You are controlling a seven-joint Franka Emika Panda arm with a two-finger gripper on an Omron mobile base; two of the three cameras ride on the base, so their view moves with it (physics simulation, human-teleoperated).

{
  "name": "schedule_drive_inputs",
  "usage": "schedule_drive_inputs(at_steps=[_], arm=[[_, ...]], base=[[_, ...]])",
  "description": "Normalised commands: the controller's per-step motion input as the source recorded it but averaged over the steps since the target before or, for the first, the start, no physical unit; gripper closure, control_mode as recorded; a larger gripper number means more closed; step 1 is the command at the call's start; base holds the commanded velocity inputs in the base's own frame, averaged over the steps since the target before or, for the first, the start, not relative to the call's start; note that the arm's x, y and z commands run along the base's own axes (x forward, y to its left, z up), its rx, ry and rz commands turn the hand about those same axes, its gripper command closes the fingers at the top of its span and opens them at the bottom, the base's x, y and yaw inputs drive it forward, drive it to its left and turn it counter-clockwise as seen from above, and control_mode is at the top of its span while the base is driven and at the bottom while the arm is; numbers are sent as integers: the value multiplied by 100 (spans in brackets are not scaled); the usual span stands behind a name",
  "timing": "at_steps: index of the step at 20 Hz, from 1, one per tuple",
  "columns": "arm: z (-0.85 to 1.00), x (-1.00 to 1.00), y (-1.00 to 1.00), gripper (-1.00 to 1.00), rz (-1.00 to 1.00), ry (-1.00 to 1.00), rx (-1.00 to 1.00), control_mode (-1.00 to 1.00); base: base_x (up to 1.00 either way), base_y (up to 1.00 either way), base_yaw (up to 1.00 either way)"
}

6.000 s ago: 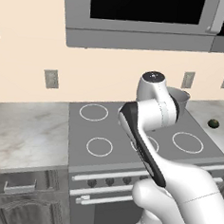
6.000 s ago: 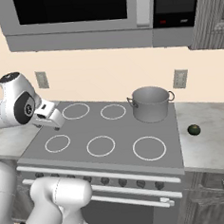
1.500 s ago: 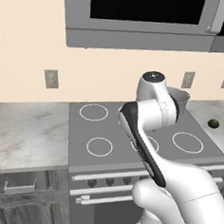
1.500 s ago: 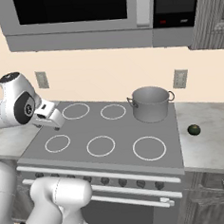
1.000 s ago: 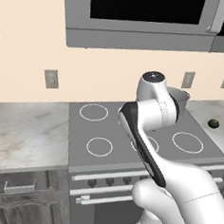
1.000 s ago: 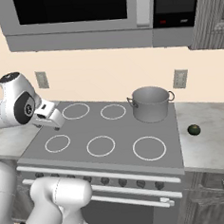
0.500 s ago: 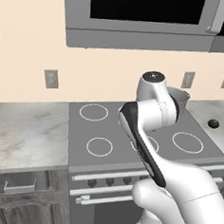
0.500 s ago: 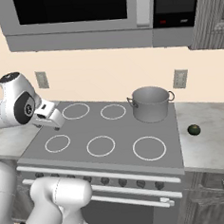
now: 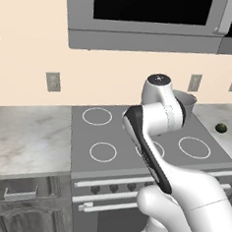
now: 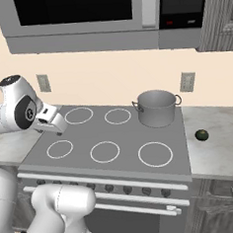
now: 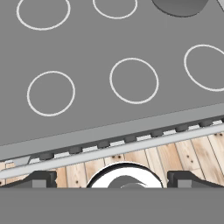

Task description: Turn on the burner for the pot on the stove. Wait thirty seconds for the pot to heat up. Then add the squash to the pot.

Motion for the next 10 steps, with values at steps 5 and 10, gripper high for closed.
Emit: schedule_drive_inputs(at_steps=[5,10], arm=[[0,0,0,-100,0,0,0,-100],[0,0,0,-100,0,0,0,-100]], base=[[0,0,0],[0,0,0]])
